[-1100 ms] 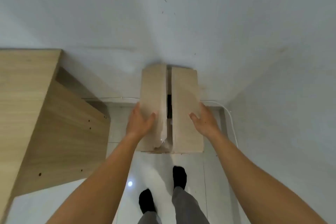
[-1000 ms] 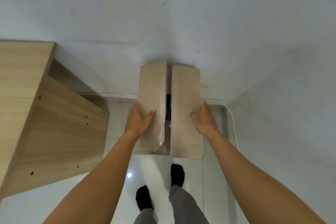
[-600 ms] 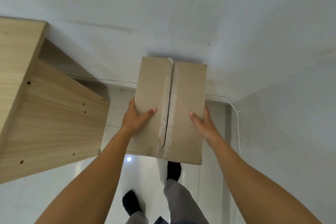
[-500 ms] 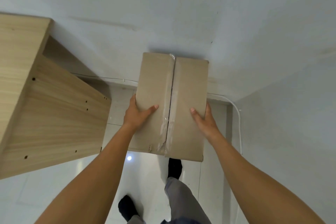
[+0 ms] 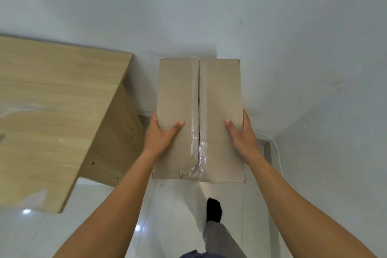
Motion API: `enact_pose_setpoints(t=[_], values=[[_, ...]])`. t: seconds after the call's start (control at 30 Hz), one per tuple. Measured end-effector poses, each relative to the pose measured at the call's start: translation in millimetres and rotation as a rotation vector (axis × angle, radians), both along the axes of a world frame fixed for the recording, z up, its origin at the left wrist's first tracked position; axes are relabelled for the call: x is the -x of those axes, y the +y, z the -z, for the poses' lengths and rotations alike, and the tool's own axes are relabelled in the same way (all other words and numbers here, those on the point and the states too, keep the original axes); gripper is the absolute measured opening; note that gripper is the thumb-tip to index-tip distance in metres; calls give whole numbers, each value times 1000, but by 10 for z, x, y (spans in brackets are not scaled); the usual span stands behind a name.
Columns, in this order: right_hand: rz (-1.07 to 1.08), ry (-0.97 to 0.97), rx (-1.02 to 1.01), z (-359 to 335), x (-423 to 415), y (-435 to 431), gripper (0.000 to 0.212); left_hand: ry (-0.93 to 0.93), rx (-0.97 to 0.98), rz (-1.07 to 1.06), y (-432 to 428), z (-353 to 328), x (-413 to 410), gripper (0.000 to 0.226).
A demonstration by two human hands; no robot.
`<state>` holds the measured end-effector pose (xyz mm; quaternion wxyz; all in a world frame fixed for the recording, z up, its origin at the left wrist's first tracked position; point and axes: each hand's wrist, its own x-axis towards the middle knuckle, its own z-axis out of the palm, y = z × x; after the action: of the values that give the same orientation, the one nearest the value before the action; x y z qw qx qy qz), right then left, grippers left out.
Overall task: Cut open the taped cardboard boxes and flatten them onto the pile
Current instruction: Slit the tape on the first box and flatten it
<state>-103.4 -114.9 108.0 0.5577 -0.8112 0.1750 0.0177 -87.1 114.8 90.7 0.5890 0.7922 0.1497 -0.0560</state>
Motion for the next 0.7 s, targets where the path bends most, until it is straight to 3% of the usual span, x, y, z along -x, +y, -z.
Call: enact_pose_setpoints(t=[0.2, 0.37, 0.7], values=[[-22, -140, 57, -491, 496, 941, 64, -143, -2, -34, 911, -574, 579, 66], [-101, -190, 44, -699, 665, 1751, 61, -189, -41, -97, 1753, -842, 959, 83], [-236, -163, -62, -769, 392, 3363, 65, -197, -130, -245, 3339, -1007, 1033, 80]])
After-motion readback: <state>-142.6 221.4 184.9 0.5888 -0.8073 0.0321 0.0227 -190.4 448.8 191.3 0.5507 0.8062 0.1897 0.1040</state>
